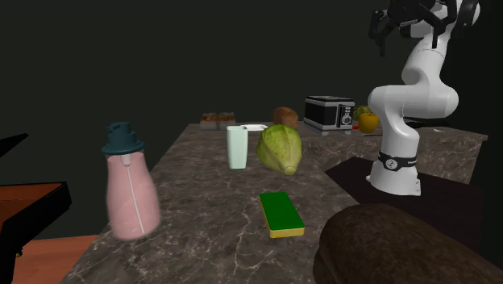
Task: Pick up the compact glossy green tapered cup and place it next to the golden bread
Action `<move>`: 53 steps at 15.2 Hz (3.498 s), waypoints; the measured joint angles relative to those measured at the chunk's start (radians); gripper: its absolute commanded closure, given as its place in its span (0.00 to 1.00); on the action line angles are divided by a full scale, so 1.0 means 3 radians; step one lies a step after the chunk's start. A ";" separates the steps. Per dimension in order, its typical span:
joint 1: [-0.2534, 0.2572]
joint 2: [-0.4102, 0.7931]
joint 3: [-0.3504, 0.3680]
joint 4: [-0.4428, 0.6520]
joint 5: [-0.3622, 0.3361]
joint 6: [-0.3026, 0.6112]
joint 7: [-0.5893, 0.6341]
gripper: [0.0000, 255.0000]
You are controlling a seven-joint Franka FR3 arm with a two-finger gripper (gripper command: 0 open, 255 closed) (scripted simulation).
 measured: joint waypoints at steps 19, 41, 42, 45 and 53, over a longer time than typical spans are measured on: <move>-0.0376 0.1021 -0.0931 0.0003 -0.0529 0.0934 -0.1007 0.00; -0.0909 0.3454 -0.1744 0.1603 0.0165 0.1564 -0.2445 0.00; -0.0944 0.3530 -0.1746 0.1678 0.0197 0.1553 -0.2482 0.00; -0.0983 0.3650 -0.1735 0.1718 0.0257 0.1618 -0.2529 0.00; -0.1001 0.3761 -0.1706 0.1622 0.0327 0.1812 -0.2574 0.00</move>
